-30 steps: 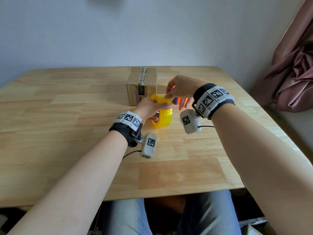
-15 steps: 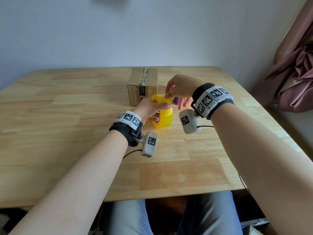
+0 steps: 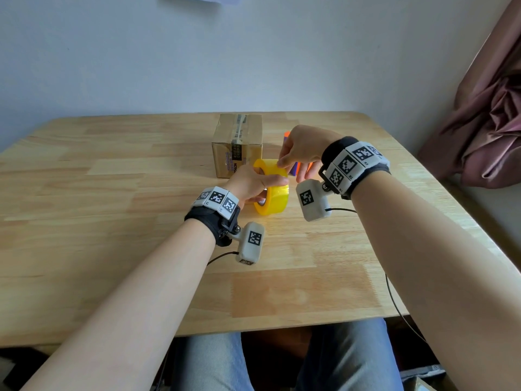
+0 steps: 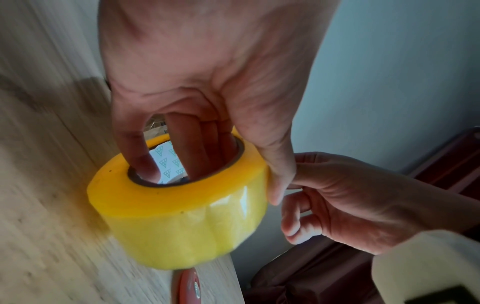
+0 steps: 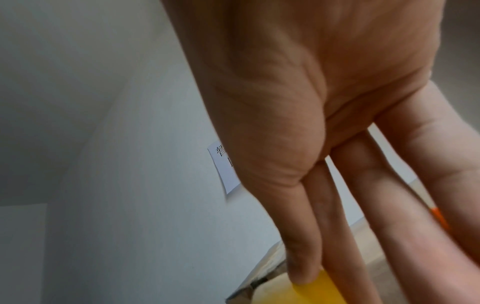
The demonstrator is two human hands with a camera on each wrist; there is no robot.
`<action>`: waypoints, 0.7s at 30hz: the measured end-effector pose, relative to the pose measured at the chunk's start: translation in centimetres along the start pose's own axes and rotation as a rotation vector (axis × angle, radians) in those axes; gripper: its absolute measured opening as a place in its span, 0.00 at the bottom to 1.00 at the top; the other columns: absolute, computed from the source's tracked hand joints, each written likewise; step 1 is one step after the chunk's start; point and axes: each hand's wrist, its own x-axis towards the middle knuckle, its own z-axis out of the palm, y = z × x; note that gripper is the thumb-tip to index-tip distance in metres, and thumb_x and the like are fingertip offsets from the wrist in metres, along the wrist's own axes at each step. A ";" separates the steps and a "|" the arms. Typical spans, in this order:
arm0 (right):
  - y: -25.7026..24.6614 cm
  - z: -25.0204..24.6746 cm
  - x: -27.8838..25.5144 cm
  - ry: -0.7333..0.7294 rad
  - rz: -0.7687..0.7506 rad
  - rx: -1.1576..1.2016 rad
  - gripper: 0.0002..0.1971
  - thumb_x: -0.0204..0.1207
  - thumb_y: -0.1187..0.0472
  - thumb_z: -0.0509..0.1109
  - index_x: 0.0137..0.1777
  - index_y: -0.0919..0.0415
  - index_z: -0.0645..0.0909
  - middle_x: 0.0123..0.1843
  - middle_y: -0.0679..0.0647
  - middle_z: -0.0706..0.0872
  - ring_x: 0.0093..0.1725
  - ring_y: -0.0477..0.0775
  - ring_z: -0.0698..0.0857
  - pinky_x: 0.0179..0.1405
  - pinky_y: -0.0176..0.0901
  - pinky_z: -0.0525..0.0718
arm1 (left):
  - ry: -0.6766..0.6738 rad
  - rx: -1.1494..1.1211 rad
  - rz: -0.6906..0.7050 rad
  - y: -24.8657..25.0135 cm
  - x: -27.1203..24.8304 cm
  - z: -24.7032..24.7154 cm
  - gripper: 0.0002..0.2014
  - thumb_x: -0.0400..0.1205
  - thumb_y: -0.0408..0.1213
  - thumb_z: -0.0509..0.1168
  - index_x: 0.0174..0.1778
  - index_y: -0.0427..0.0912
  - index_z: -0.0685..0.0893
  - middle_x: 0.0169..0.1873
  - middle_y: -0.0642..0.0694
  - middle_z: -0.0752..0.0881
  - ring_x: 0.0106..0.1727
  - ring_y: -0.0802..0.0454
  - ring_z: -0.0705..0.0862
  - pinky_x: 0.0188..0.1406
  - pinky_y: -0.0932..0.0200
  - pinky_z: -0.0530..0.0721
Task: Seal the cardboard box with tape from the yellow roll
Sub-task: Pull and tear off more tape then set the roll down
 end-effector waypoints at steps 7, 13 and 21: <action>0.4 0.9 -0.1 0.101 -0.030 0.043 0.07 0.82 0.59 0.76 0.56 0.60 0.91 0.27 0.48 0.92 0.32 0.56 0.96 0.44 0.56 0.96 | 0.041 -0.048 -0.037 0.3 0.3 0.2 0.33 0.59 0.56 0.84 0.55 0.42 0.90 0.49 0.43 0.92 0.47 0.47 0.90 0.52 0.49 0.91; 0.6 0.7 0.0 0.141 -0.030 0.019 0.05 0.81 0.59 0.77 0.50 0.60 0.92 0.32 0.54 0.93 0.32 0.56 0.96 0.33 0.45 0.95 | 0.057 -0.046 -0.023 0.3 0.8 0.7 0.34 0.64 0.53 0.84 0.61 0.35 0.89 0.44 0.42 0.88 0.39 0.48 0.88 0.49 0.49 0.90; 1.4 0.3 0.2 0.138 -0.002 0.034 0.05 0.79 0.64 0.79 0.47 0.67 0.91 0.34 0.56 0.95 0.32 0.55 0.95 0.30 0.44 0.94 | 0.041 0.052 0.016 1.1 0.8 1.6 0.34 0.51 0.59 0.83 0.47 0.44 0.80 0.38 0.43 0.77 0.39 0.47 0.77 0.38 0.50 0.76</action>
